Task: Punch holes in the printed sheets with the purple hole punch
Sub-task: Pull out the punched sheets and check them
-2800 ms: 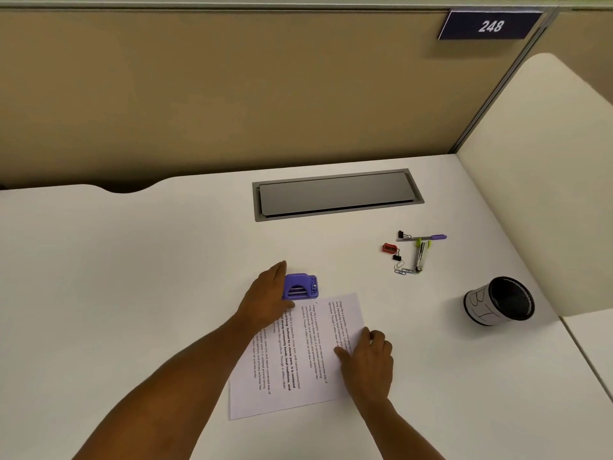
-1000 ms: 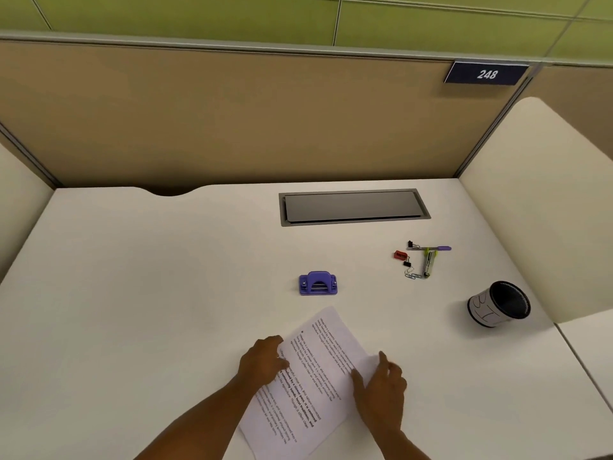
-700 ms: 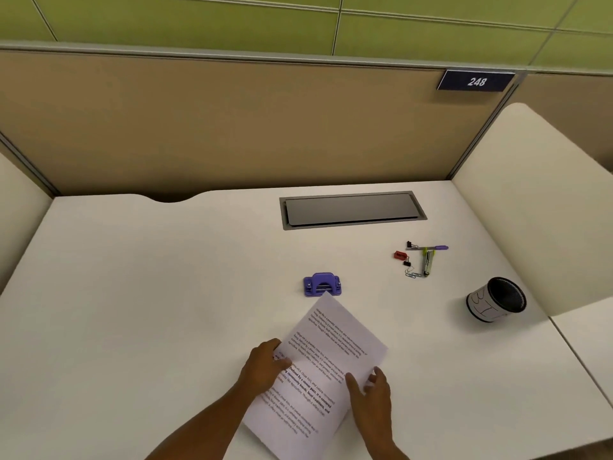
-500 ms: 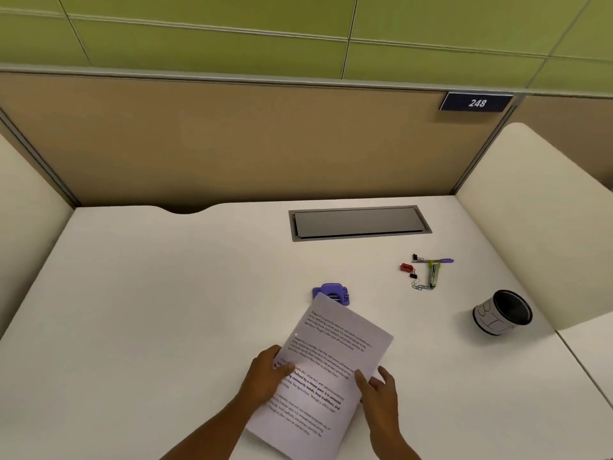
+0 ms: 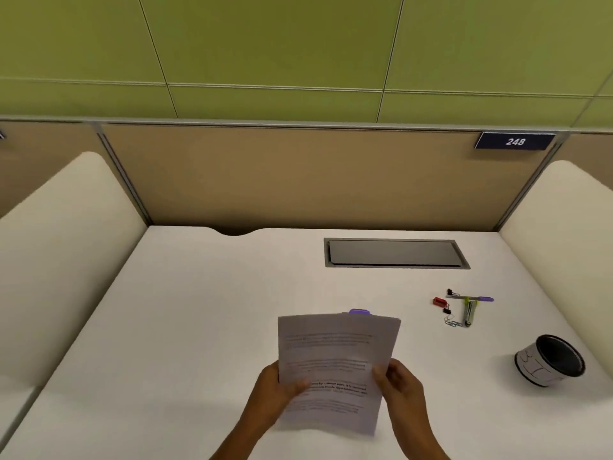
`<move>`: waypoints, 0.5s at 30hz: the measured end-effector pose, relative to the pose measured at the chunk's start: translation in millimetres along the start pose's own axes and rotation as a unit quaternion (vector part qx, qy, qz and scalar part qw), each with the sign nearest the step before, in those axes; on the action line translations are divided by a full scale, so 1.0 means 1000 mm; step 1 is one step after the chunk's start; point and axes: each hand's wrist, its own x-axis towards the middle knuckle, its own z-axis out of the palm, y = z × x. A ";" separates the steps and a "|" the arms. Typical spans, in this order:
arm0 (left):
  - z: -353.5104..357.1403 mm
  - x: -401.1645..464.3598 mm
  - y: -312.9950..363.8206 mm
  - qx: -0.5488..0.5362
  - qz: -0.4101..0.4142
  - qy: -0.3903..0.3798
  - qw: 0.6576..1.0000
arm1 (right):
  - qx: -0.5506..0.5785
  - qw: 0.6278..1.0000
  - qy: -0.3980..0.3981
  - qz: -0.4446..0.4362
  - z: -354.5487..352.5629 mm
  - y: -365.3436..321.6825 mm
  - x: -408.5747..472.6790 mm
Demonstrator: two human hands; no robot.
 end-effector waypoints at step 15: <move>0.031 -0.037 -0.004 -0.085 -0.009 0.150 0.985 | -0.042 0.996 -0.070 0.027 0.002 0.009 -0.015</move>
